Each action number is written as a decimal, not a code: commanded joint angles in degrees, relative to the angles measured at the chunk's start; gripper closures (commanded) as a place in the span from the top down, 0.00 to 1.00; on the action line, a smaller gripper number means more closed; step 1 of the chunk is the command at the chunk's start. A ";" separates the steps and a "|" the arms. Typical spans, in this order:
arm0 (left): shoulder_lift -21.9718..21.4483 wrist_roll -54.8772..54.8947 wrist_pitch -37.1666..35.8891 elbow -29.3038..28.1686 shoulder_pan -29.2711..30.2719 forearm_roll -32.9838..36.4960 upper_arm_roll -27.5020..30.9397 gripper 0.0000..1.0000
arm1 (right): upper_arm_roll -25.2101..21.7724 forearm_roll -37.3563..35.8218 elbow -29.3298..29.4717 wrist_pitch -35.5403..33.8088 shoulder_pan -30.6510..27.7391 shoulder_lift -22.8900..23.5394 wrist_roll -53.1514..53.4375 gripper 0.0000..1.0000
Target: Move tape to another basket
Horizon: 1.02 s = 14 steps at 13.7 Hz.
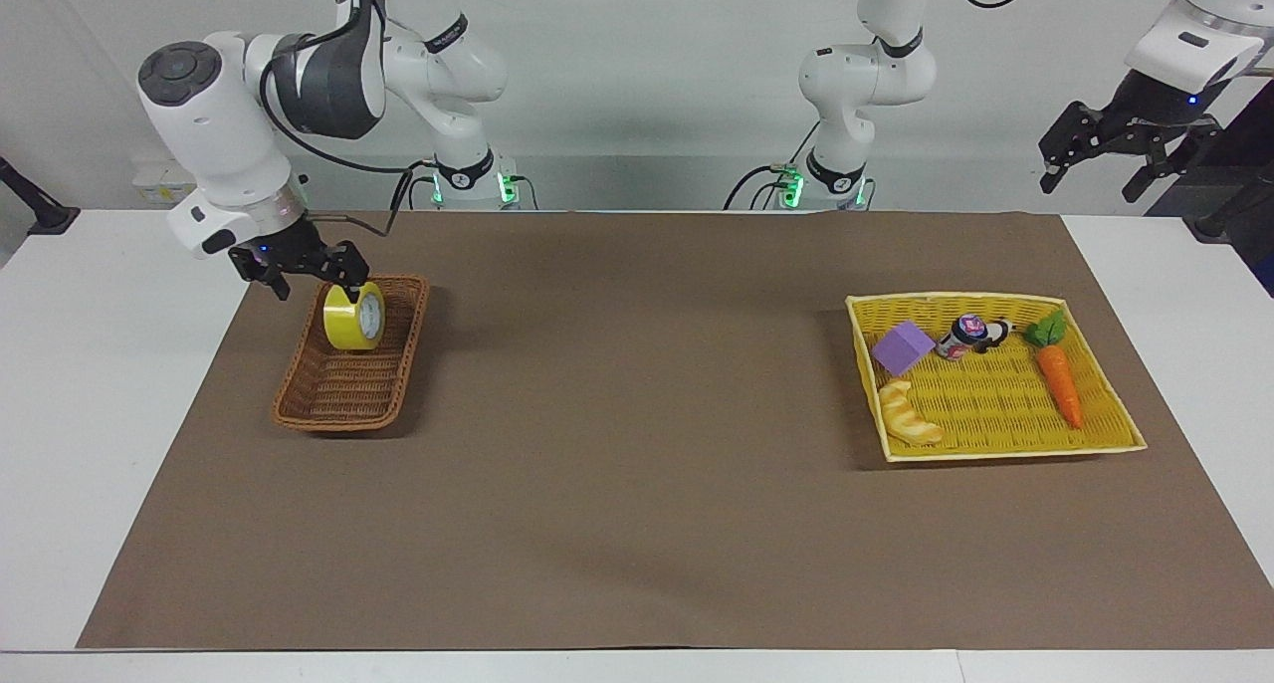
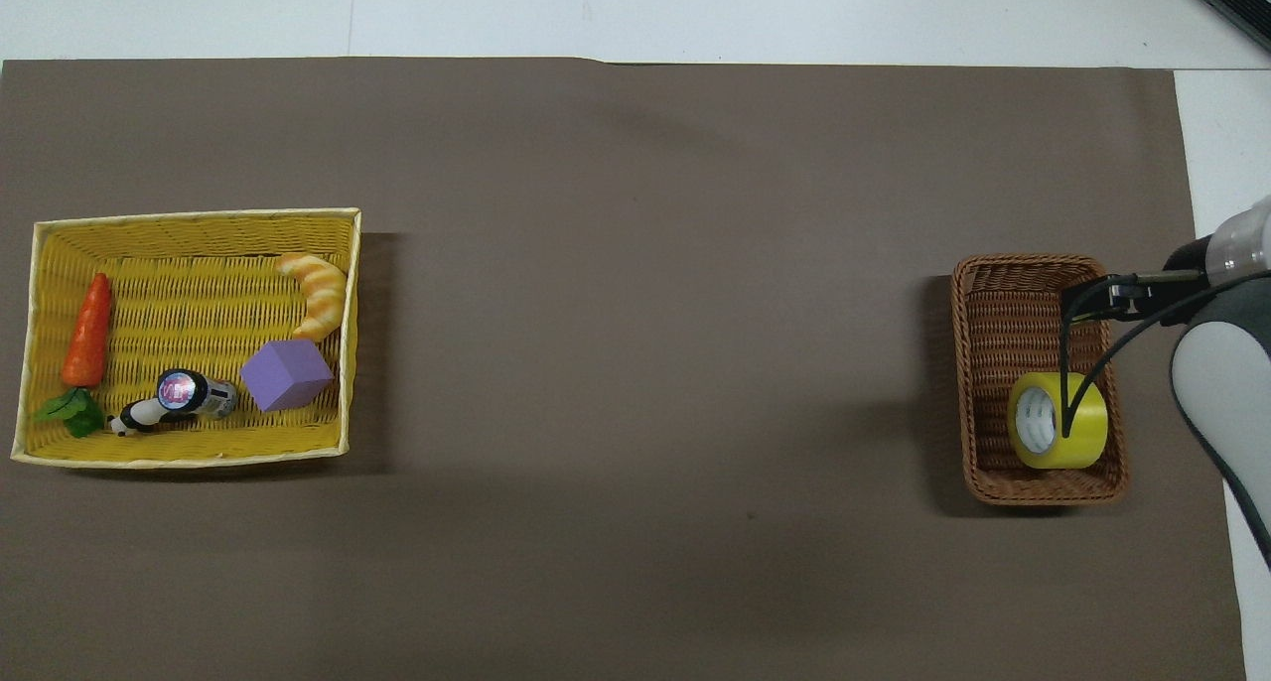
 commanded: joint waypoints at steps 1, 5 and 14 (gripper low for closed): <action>-1.58 -0.76 -0.05 -1.71 -0.15 0.59 -0.20 1.00 | 0.51 1.06 4.36 -4.14 1.72 0.17 1.75 1.00; -1.58 -0.76 -0.05 -1.71 -0.15 0.50 -0.20 1.00 | 2.09 0.80 12.89 -13.36 1.72 0.26 1.83 1.00; -1.58 -0.76 -0.05 -1.71 -0.15 0.59 -0.20 1.00 | 1.83 0.79 25.99 -30.86 1.20 0.17 1.13 1.00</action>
